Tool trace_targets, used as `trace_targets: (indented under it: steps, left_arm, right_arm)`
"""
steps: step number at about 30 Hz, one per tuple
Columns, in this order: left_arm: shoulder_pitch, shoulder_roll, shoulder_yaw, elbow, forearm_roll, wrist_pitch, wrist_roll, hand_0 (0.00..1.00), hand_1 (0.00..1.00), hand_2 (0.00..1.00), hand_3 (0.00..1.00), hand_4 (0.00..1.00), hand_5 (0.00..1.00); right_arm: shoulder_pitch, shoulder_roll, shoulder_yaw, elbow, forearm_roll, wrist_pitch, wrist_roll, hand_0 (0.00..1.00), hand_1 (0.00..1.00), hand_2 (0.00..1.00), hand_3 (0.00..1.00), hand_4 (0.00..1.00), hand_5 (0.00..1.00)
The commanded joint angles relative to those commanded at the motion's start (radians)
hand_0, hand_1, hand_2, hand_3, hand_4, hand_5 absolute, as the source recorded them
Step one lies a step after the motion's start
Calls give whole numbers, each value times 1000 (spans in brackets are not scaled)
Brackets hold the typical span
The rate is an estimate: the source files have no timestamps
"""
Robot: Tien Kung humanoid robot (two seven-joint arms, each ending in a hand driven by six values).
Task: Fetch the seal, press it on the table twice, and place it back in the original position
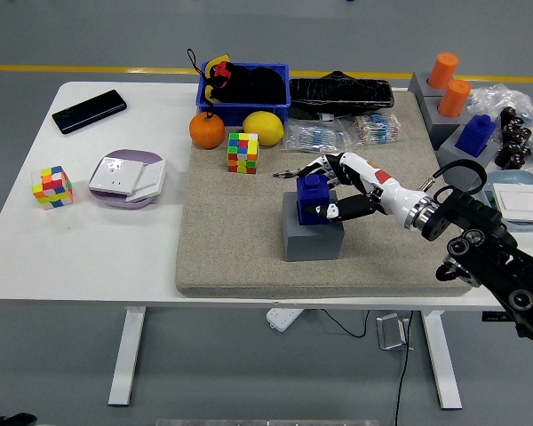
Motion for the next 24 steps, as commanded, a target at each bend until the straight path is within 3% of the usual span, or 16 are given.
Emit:
trace_targets:
  steps: [1,2,7,8,19,20,24]
  left_arm:
    - [0,0,0,0,0,0,0,724,693,681,750,693,253]
    - [1,0,0,0,0,0,0,723,694,681,751,693,253]
    - [0,-1,2,0,-2,0,-1,723,694,681,751,693,253]
    - [0,-1,2,0,-2,0,-1,723,694,681,751,693,252]
    - [1,-2,-2,1,2,0,1,723,693,681,751,693,252]
    - [0,-3,-2,1,1,-1,1,723,693,681,751,693,253]
    - [-1,-4,3,1,-4,-1,-1,723,693,681,751,693,253]
  right_arm:
    - [0,0,0,0,0,2,0,601,475,464,476,726,2]
    - [-1,0,0,2,-1,8,0,690,646,618,668,925,2]
    - [-1,0,4,7,-6,28,2,690,646,618,668,925,2]
    - [-1,0,5,7,-6,30,2,800,783,753,794,998,2]
    - [-1,-2,15,6,-12,37,5,839,832,815,847,998,2]
    - [-1,-2,16,6,-12,38,5,877,879,859,888,998,65]
    - [-2,-3,25,8,-16,45,4,877,879,859,888,998,65]
